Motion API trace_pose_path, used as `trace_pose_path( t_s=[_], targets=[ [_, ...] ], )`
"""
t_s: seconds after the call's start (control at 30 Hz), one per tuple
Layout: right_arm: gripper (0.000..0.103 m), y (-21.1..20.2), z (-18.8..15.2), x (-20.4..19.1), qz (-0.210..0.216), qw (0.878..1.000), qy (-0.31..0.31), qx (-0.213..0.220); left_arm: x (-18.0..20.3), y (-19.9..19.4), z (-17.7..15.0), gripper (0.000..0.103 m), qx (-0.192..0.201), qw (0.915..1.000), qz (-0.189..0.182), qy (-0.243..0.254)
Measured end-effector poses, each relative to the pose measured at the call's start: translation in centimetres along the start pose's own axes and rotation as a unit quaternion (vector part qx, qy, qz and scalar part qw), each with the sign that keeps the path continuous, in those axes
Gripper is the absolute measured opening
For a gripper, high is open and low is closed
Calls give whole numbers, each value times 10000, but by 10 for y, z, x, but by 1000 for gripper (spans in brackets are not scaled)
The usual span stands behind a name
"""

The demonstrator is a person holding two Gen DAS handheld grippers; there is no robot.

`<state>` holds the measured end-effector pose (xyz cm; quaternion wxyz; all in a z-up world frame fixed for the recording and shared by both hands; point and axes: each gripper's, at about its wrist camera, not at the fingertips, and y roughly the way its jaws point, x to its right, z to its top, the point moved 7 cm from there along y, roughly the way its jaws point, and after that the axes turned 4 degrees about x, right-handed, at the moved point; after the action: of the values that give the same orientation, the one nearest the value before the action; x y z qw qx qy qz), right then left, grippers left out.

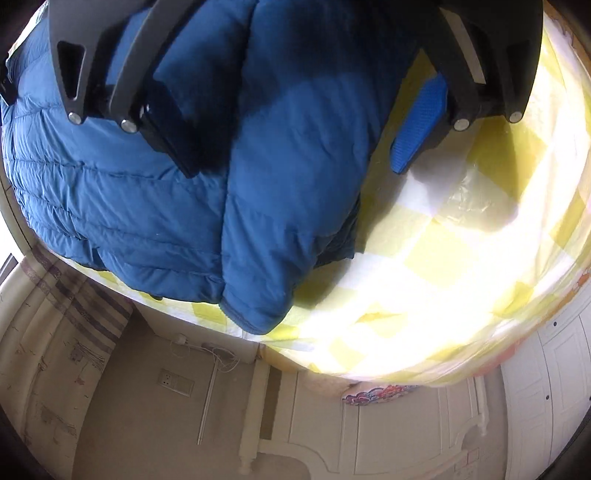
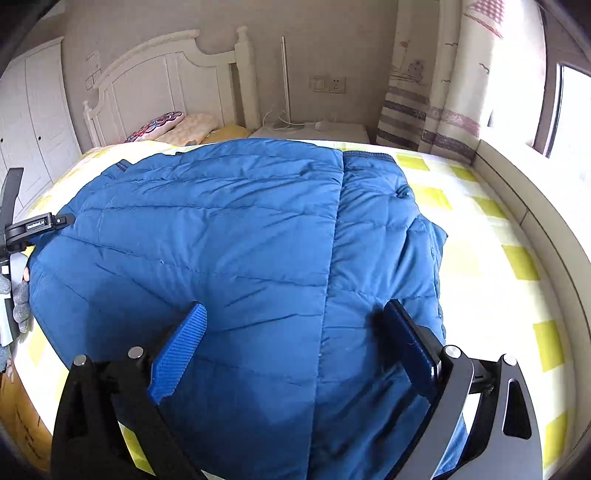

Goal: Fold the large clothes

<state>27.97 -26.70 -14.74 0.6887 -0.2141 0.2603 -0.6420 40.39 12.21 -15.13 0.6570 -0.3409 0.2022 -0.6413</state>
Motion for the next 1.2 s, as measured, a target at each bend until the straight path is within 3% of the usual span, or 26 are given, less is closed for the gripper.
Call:
trace_pose_path(
  t_s=[0.1, 0.3, 0.47, 0.57, 0.73, 0.83, 0.97, 1.2],
  targets=[
    [91, 2, -7, 1, 40, 10000, 49, 38, -16, 10, -7, 101, -251, 9972, -502, -485],
    [92, 3, -7, 3, 94, 9996, 251, -39, -9, 6, -7, 101, -18, 9997, -132, -206],
    [92, -38, -14, 10, -95, 9973, 709, 192, -8, 5, -8, 101, -55, 9993, -217, -304],
    [95, -89, -27, 15, 253, 9870, 1347, 842, -7, 5, -8, 101, -43, 9994, -203, -289],
    [95, -122, -72, 28, 732, 9695, 2236, 683, -10, 7, -7, 101, -38, 9992, -233, -307],
    [96, -121, -92, 34, 1037, 9530, 2814, 421, -15, 9, -6, 101, -70, 9988, -312, -358],
    [96, -106, -96, 31, 887, 9566, 2764, 259, -20, 12, -6, 101, -115, 9981, -430, -430],
    [97, -69, -81, 30, 897, 9458, 3111, 256, -21, 12, -6, 101, -97, 9980, -445, -430]
  ],
)
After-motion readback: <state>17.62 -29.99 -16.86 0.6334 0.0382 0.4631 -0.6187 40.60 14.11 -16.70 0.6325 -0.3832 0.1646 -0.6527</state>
